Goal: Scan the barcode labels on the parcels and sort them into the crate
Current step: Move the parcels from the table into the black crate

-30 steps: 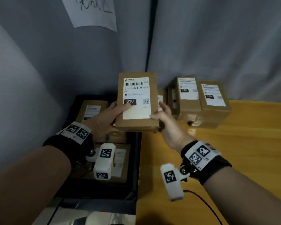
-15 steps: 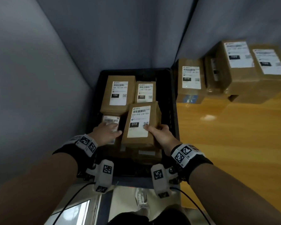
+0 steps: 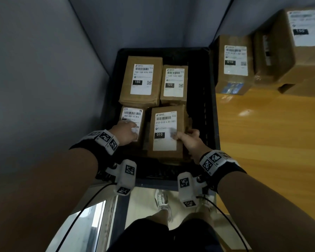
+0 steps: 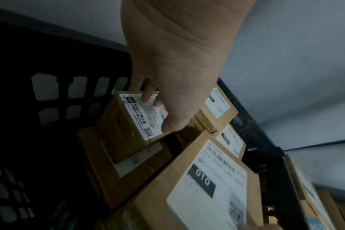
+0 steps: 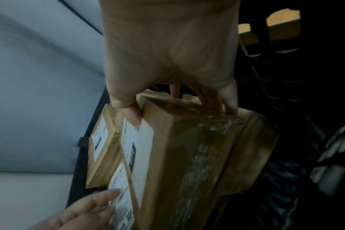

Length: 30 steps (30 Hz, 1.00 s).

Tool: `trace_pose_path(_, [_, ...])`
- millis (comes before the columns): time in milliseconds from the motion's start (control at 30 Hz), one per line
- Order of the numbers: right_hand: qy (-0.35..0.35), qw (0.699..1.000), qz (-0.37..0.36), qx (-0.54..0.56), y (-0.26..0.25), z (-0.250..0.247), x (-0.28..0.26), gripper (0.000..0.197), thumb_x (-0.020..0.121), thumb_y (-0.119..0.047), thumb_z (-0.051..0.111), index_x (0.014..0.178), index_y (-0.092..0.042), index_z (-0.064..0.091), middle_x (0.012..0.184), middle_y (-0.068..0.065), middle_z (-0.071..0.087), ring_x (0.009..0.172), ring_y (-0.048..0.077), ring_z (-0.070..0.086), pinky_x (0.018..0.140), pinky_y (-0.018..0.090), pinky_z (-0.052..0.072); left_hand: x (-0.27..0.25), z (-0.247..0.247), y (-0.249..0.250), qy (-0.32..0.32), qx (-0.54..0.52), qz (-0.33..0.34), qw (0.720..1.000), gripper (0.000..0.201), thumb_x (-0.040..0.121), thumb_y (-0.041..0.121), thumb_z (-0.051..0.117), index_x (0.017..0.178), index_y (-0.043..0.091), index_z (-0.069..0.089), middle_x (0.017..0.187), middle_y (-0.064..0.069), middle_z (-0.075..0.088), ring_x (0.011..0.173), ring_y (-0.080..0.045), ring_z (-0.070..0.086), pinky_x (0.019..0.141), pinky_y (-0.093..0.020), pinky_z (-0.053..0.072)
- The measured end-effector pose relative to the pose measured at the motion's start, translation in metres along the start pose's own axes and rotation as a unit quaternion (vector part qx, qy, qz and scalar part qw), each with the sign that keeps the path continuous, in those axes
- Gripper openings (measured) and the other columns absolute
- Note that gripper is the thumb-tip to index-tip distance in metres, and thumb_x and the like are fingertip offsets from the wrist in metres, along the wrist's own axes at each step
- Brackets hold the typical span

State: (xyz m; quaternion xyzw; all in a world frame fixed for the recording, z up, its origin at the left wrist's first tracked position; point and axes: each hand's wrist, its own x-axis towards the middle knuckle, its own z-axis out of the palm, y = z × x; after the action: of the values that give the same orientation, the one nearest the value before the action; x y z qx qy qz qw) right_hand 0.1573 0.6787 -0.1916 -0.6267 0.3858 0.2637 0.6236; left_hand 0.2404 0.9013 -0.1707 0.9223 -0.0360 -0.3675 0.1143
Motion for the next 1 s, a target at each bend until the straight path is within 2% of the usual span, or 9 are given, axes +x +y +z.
trace_pose_path(133, [0.015, 0.998, -0.060, -0.012, -0.009, 0.023, 0.006, 0.062, 0.084, -0.033, 0.071, 0.131, -0.025, 0.032, 0.120, 0.007, 0.056, 0.104, 0.027, 0.060, 0.082, 0.044, 0.055, 0.004, -0.001, -0.001, 0.004, 0.006, -0.006, 1.000, 0.052, 0.090, 0.025, 0.057, 0.140, 0.014, 0.044, 0.148, -0.018, 0.028, 0.129, -0.034, 0.040, 0.107, -0.032, 0.036])
trace_pose_path(233, [0.051, 0.980, -0.134, -0.140, -0.018, 0.037, 0.008, 0.047, 0.091, -0.027, 0.061, 0.131, -0.020, 0.039, 0.093, 0.004, 0.059, 0.100, 0.029, 0.063, 0.089, 0.045, 0.054, 0.005, -0.002, -0.001, 0.013, -0.007, 0.005, 1.000, 0.043, 0.090, 0.016, 0.057, 0.131, 0.008, 0.052, 0.142, -0.020, 0.038, 0.125, -0.033, 0.044, 0.104, -0.033, 0.039])
trace_pose_path(400, [0.051, 0.941, -0.150, -0.299, -0.027, 0.035, 0.017, 0.053, 0.094, -0.028, 0.058, 0.142, -0.012, 0.041, 0.130, 0.013, 0.058, 0.116, 0.031, 0.057, 0.095, 0.039, 0.050, 0.000, -0.005, 0.002, 0.019, -0.023, 0.018, 0.999, 0.047, 0.090, 0.007, 0.055, 0.136, 0.003, 0.047, 0.146, -0.018, 0.037, 0.131, -0.029, 0.040, 0.105, -0.027, 0.034])
trace_pose_path(500, [0.025, 0.927, -0.146, -0.345, -0.026, 0.033, 0.015, 0.057, 0.095, -0.038, 0.056, 0.141, -0.009, 0.040, 0.136, 0.012, 0.055, 0.123, 0.029, 0.053, 0.098, 0.034, 0.045, -0.005, -0.010, 0.009, 0.068, -0.046, 0.035, 0.996, 0.041, 0.091, 0.005, 0.051, 0.131, 0.005, 0.051, 0.144, -0.017, 0.037, 0.124, -0.028, 0.047, 0.098, -0.025, 0.038])
trace_pose_path(600, [0.010, 0.943, -0.140, -0.300, -0.033, 0.023, 0.008, 0.066, 0.096, -0.044, 0.053, 0.143, -0.002, 0.031, 0.138, 0.014, 0.052, 0.127, 0.030, 0.050, 0.095, 0.032, 0.041, -0.014, -0.019, 0.024, 0.107, -0.058, 0.057, 0.991, 0.037, 0.092, 0.007, 0.049, 0.129, 0.012, 0.054, 0.142, -0.013, 0.037, 0.118, -0.026, 0.051, 0.097, -0.026, 0.039])
trace_pose_path(700, [0.029, 0.950, -0.173, -0.260, -0.048, 0.003, -0.002, 0.055, 0.096, -0.038, 0.053, 0.137, -0.004, 0.039, 0.128, 0.013, 0.058, 0.116, 0.029, 0.056, 0.085, 0.031, 0.044, -0.025, -0.030, 0.047, 0.122, -0.069, 0.086, 0.986, 0.034, 0.095, 0.012, 0.047, 0.127, 0.014, 0.056, 0.137, -0.011, 0.043, 0.114, -0.027, 0.053, 0.095, -0.031, 0.044])
trace_pose_path(833, [0.063, 0.952, -0.223, -0.198, -0.068, -0.034, -0.016, 0.038, 0.094, -0.028, 0.056, 0.127, -0.009, 0.051, 0.111, 0.009, 0.064, 0.100, 0.025, 0.062, 0.080, 0.034, 0.050, -0.034, -0.043, 0.083, 0.117, -0.101, 0.129, 0.980, 0.036, 0.097, 0.011, 0.046, 0.132, 0.012, 0.053, 0.135, -0.006, 0.052, 0.118, -0.020, 0.054, 0.091, -0.023, 0.043])
trace_pose_path(933, [0.096, 0.955, -0.249, -0.127, -0.085, -0.072, -0.033, 0.031, 0.095, -0.020, 0.054, 0.125, -0.010, 0.051, 0.100, 0.012, 0.067, 0.081, 0.022, 0.063, 0.078, 0.038, 0.054, -0.038, -0.053, 0.118, 0.118, -0.103, 0.172, 0.972, 0.034, 0.097, 0.012, 0.045, 0.130, 0.012, 0.053, 0.133, -0.008, 0.054, 0.108, -0.018, 0.057, 0.072, -0.018, 0.047])
trace_pose_path(1000, [0.125, 0.947, -0.272, -0.118, -0.094, -0.101, -0.045, 0.024, 0.097, -0.014, 0.051, 0.121, -0.009, 0.052, 0.096, 0.013, 0.067, 0.073, 0.018, 0.059, 0.073, 0.036, 0.052, -0.040, -0.057, 0.142, 0.125, -0.101, 0.188, 0.969, 0.034, 0.097, 0.014, 0.046, 0.130, 0.015, 0.053, 0.135, -0.007, 0.052, 0.116, -0.019, 0.054, 0.082, -0.022, 0.044])
